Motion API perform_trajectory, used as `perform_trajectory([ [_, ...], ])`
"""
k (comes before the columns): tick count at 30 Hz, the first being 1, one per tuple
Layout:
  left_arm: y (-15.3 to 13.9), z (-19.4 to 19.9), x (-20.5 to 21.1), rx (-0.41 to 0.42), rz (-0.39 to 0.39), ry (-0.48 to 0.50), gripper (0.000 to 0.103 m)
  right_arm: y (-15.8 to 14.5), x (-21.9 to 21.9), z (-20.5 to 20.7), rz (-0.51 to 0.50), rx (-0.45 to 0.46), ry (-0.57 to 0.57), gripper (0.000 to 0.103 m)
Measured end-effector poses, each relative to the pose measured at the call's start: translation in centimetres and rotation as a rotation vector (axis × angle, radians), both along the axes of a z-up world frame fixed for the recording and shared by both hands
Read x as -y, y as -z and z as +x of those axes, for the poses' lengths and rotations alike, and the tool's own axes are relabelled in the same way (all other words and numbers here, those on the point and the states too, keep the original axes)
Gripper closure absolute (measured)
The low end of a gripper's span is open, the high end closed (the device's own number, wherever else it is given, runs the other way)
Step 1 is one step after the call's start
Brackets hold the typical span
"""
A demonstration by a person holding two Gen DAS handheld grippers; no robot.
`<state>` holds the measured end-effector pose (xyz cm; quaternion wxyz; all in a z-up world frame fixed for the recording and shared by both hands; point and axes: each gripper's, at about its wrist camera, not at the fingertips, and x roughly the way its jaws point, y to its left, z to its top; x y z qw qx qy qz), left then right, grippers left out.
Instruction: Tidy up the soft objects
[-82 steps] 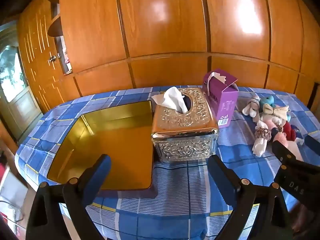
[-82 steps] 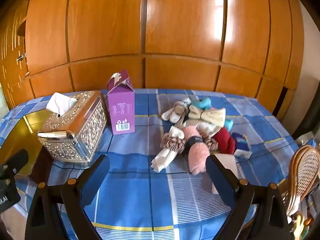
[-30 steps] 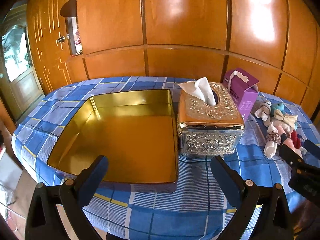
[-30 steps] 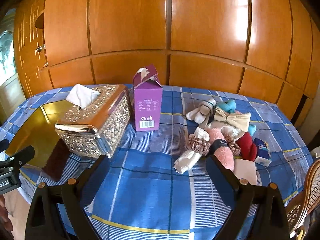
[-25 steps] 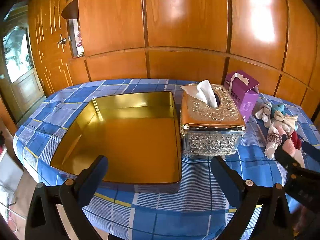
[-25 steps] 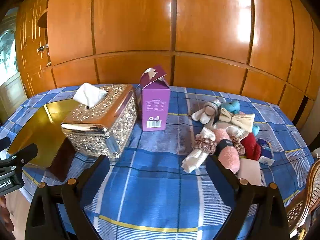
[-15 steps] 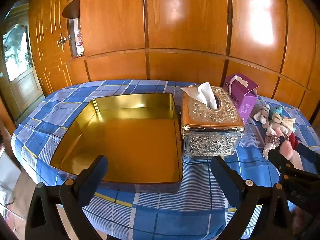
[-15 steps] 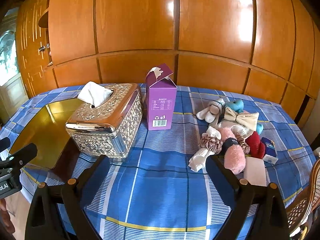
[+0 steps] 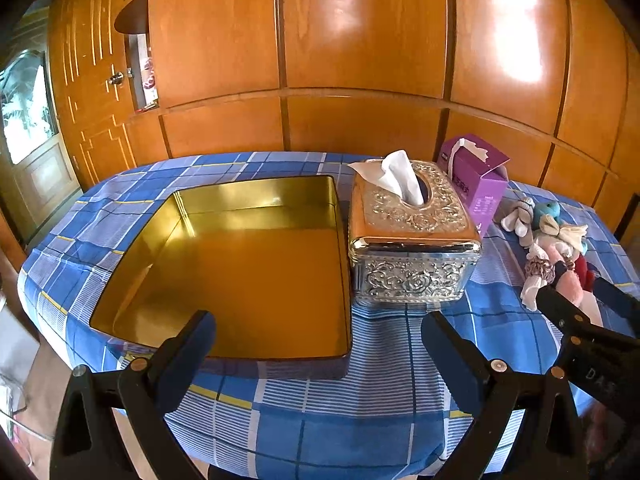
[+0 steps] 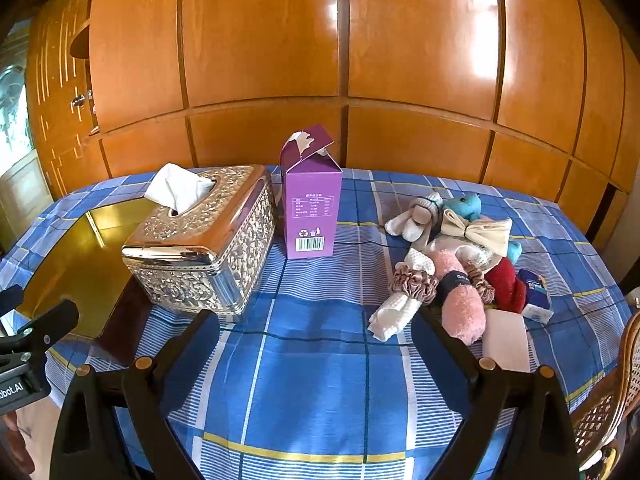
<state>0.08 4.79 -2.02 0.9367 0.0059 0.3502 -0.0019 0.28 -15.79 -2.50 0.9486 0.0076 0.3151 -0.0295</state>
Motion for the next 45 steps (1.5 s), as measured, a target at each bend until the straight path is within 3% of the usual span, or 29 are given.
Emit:
perform_trajectory([
  [15, -0.2, -0.3, 1.1, -0.001, 0.007, 0.04, 0.0, -0.5, 1.8, -0.4, -0.008, 0.02, 0.041, 0.005],
  [26, -0.5, -0.4, 3.4, 0.003, 0.038, 0.125, 0.0, -1.7, 6.3, -1.5, -0.02, 0.06, 0.157, 0.005],
  [34, -1.0, -0.8, 6.8, 0.019, 0.079, 0.252, 0.0, -3.3, 11.2, -3.0, -0.011, 0.093, 0.273, 0.005],
  [38, -1.5, -0.6, 8.6, 0.017, 0.048, 0.349, 0.0, -4.1, 13.3, -4.0, -0.027, 0.111, 0.314, 0.005],
  [41, -1.5, 0.2, 10.4, -0.043, -0.012, 0.443, 0.0, -4.5, 15.0, -4.7, -0.044, 0.112, 0.35, 0.005],
  [45, -0.6, 1.8, 14.2, -0.128, -0.021, 0.55, 0.0, -4.6, 17.8, -5.7, -0.031, 0.105, 0.4, 0.005],
])
